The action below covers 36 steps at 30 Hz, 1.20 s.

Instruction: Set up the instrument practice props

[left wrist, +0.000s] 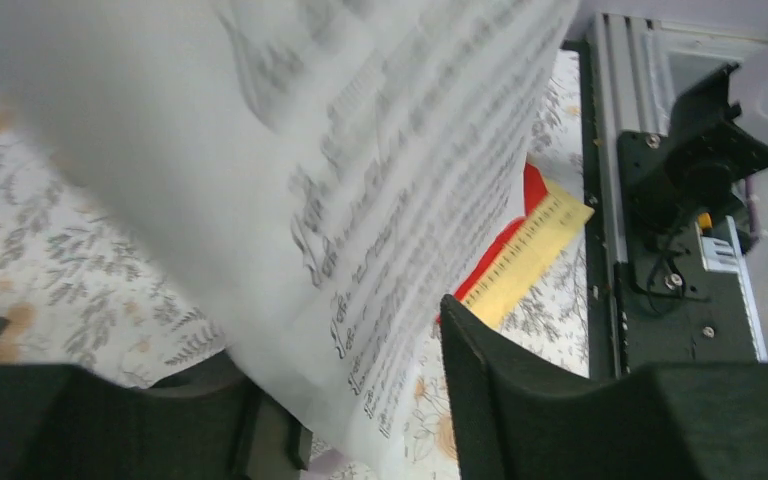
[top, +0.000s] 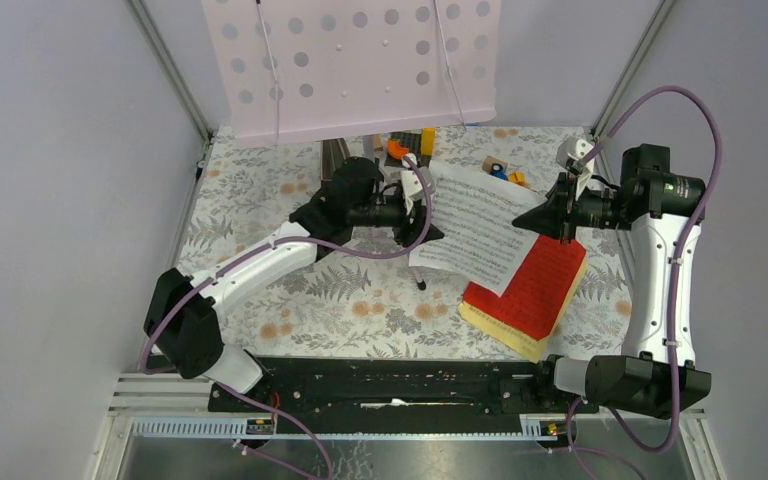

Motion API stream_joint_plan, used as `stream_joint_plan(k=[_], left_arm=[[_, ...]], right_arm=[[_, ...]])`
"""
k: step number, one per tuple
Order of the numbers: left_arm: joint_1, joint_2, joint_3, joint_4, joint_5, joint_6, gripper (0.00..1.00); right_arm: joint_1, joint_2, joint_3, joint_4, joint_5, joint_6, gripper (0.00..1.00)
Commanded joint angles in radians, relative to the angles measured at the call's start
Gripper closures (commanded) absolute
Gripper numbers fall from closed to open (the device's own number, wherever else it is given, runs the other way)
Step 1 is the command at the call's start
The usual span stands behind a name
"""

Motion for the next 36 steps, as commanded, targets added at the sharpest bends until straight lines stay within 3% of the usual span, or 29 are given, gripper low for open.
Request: stream_joint_plan(k=[1,6,8,12,16,18,26,36], left_arm=[[0.0,-0.043,-0.065,0.144,0.125,-0.08,0.57],[0.001,-0.093,-0.071,0.104,0.129,-0.089,0.93],[0.0,-0.116,-0.056,0.05,0.1,-0.096,1.0],[0.0,-0.151,0.019,-0.122,0.019,-0.13,1.0],[0.001,-0.201,0.055,-0.226,-0.033,-0.152,1.0],[0.0,-0.221,0.071,-0.268,-0.048,-0.169,1.0],[0.0,-0.236,0.263,-0.442,-0.039,-0.288,1.0],[0.041,-0.188,0.543,-0.537,-0.076,-0.515,1.0]], right_arm=[[0.007,-0.02,0.013,0.084,-0.018,0.13,1.0],[0.007,-0.066,-0.064,0.324,0.035,0.366,1.0],[0.008,-0.079,-0.089,0.424,0.071,0.455,0.98],[0.01,-0.077,-0.102,0.552,0.137,0.586,0.75],[0.011,-0.065,-0.123,0.64,0.208,0.676,0.36],[0.011,-0.061,-0.132,0.666,0.206,0.701,0.25],[0.016,-0.1,-0.049,0.742,0.231,0.83,0.26],[0.089,0.01,0.31,0.699,0.325,1.018,0.29]])
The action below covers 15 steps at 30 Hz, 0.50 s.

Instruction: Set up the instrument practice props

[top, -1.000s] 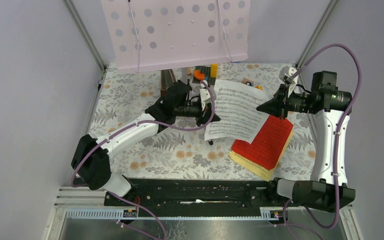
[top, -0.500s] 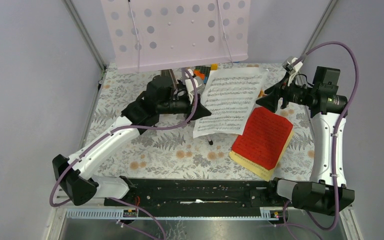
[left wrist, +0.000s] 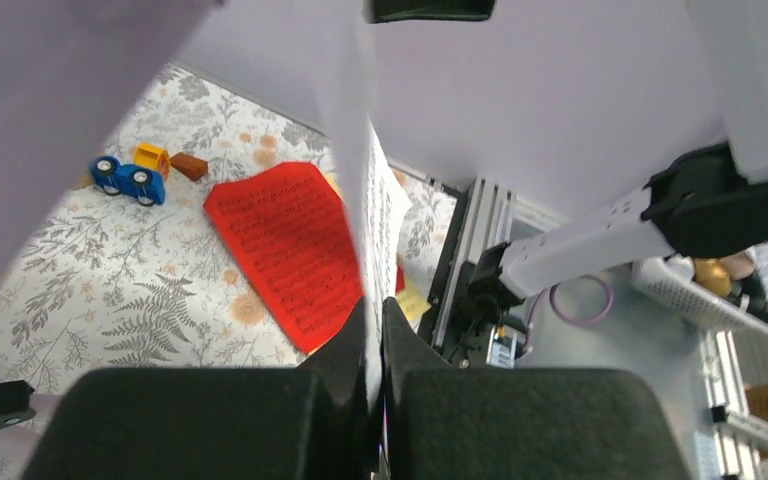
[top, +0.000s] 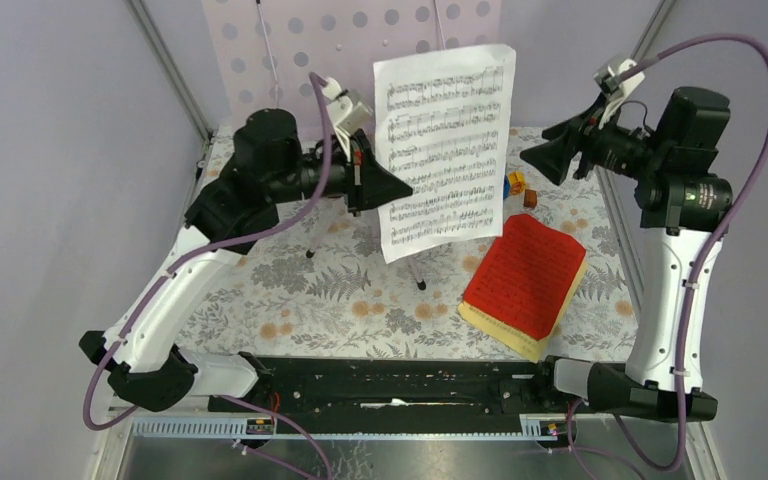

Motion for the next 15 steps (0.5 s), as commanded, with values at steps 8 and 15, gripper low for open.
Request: stream_joint_plan(k=[8,15], left_arm=[[0.059,0.057,0.352,-0.108,-0.134,-0.118,1.0],[0.158,0.091,0.494,-0.143,-0.181,-0.103,1.0]], right_arm=[[0.222,0.233,0.457,-0.012,0.129,0.203,0.33],[0.333,0.367,0.632,0.038,0.151,0.289,0.38]])
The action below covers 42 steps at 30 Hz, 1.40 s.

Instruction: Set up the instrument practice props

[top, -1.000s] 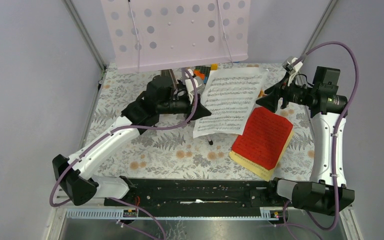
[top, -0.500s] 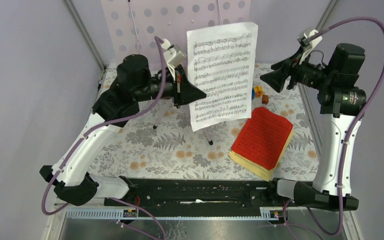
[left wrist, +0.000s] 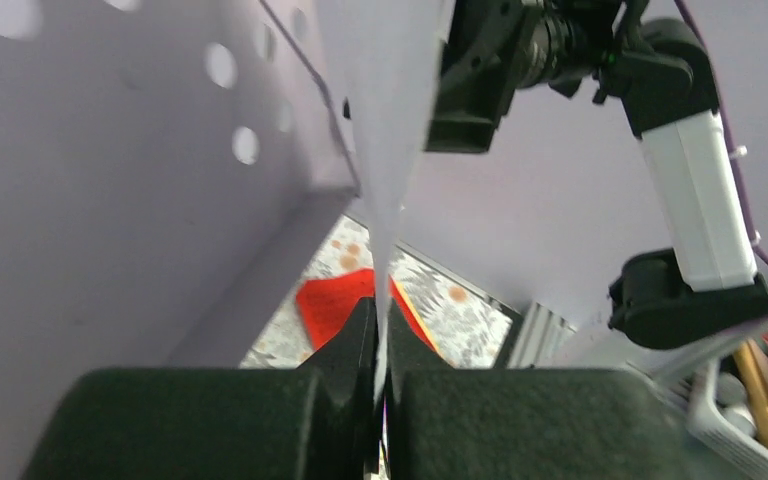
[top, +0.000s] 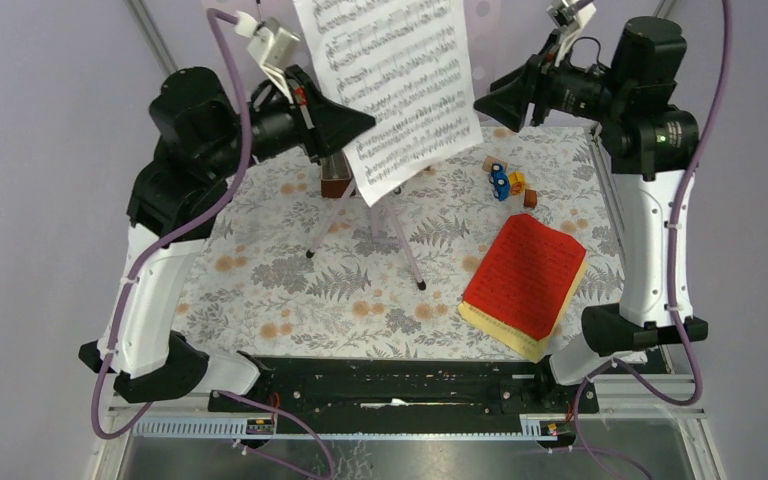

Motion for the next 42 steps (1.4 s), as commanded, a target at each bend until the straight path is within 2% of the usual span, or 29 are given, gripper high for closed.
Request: stream_joint_plan(k=[1,9,16,27,42], left_arm=[[0.065,0.013,0.089,-0.018,-0.063,-0.006,1.0],[0.181,0.03,0.121,-0.017,-0.064,-0.042,1.0],[0.245,0.032,0.145,-0.015,-0.046,-0.052,1.0],[0.261,0.029,0.151,-0.013,-0.096,0.0,1.0],[0.26,0.099,0.178,0.043,-0.157,0.091,1.0]], right_arm=[[0.052,0.05,0.092,0.07,0.019,0.113,0.39],[0.095,0.09,0.111,0.217,-0.009,0.234,0.39],[0.114,0.154,0.162,0.28,-0.04,0.315,0.41],[0.144,0.214,0.181,0.4,-0.107,0.412,0.44],[0.148,0.252,0.171,0.606,-0.132,0.549,0.56]])
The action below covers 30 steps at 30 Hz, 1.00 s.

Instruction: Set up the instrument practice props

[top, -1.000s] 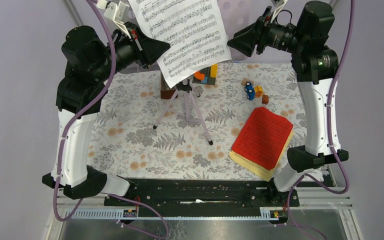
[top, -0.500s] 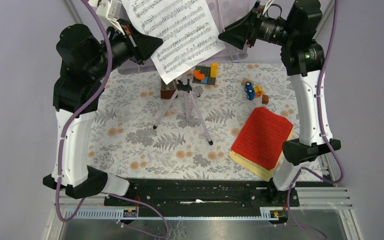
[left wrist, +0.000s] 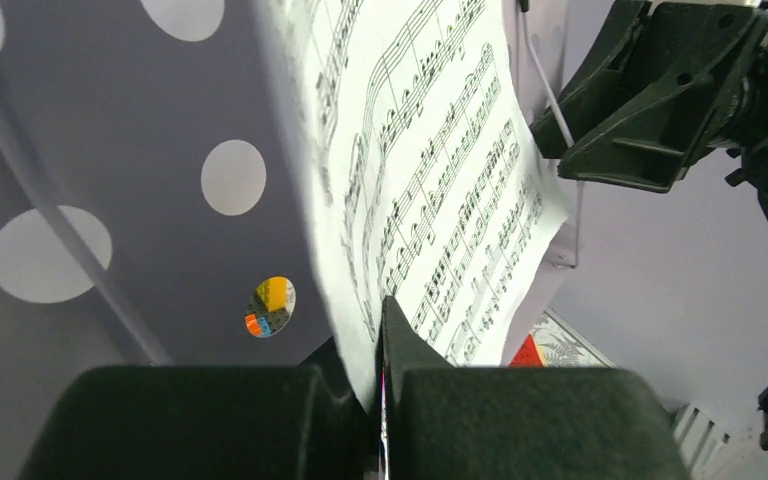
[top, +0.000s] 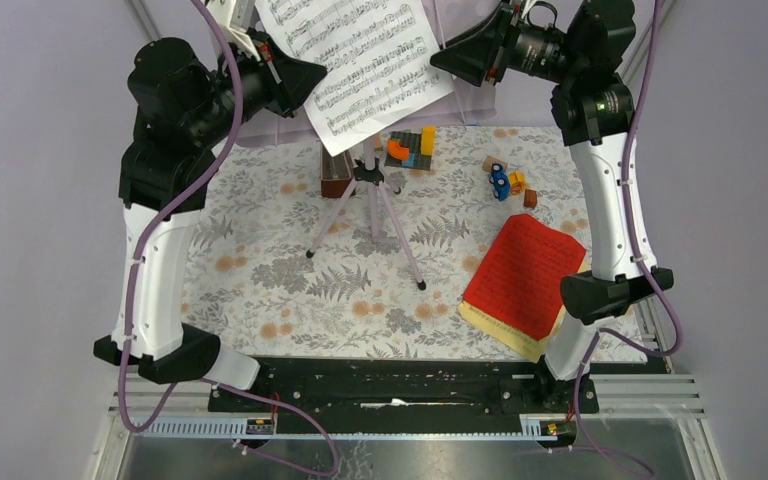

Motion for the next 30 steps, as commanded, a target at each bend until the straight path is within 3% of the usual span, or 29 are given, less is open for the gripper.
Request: stream_joint_plan(k=[1,9,30], left_arm=[[0.005,0.021,0.045,0.07,-0.045,0.044,1.0],[0.005,0.03,0.076,0.091,-0.071,0.074,1.0],[0.004,0.039,0.11,0.091,-0.145,0.165,1.0]], right_arm=[[0.008,0.01,0.02,0.135,-0.025,0.084,0.58],[0.008,0.004,0.015,0.144,-0.001,0.085,0.67],[0.008,-0.018,0.0,0.143,0.029,0.056,0.79]])
